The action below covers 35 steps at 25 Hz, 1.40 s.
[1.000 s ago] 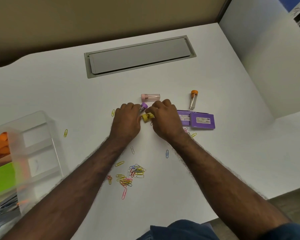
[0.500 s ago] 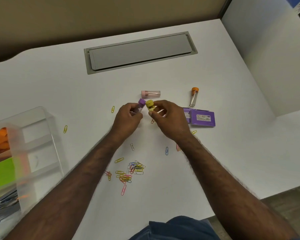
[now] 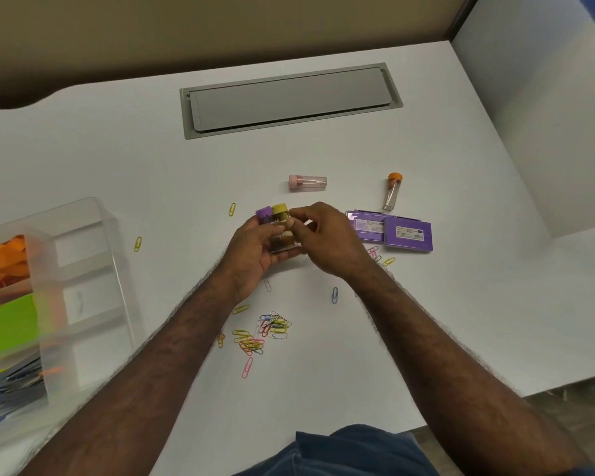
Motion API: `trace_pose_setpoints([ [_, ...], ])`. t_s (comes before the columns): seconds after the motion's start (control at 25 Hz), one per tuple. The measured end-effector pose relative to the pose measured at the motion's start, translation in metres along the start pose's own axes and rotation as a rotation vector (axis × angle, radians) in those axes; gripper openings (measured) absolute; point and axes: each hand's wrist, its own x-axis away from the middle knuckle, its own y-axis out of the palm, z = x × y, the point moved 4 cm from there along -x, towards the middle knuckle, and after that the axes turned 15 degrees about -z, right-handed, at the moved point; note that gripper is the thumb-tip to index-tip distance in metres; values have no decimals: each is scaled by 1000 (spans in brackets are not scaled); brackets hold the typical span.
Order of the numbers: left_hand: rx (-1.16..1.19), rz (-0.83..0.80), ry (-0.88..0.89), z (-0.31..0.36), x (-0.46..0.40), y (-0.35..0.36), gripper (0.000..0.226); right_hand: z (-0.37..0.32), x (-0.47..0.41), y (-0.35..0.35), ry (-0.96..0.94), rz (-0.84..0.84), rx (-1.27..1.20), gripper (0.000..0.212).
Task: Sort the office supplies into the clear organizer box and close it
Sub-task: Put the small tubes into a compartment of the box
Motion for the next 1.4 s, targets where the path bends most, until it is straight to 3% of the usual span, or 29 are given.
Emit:
trace_pose_setpoints([
  [0.24,-118,115,-9,5,-2,-8,45,6,-37,-30,-34,231,233,33],
  [0.36,-128,139,-7,5,-4,-9,44,17,-62,-34,21,204,470,48],
  [0.48,-142,163,-7,6,-5,-11,46,24,-72,-28,43,183,590,40],
  [0.6,-154,181,-10,11,-1,-14,45,25,-68,-17,68,164,440,32],
  [0.76,-147,235,-1,21,13,-24,40,13,-51,-4,103,116,47,36],
  [0.88,-143,257,24,31,32,-36,38,-11,-34,15,54,34,-300,44],
  [1.0,-249,300,66,49,60,-51,35,-43,-17,42,-7,-62,-533,36],
  [1.12,-292,311,98,72,90,-73,41,-77,-10,69,-16,-118,-553,24],
  [1.4,-363,379,103,119,151,-142,41,-154,-26,140,-23,-158,-537,33],
])
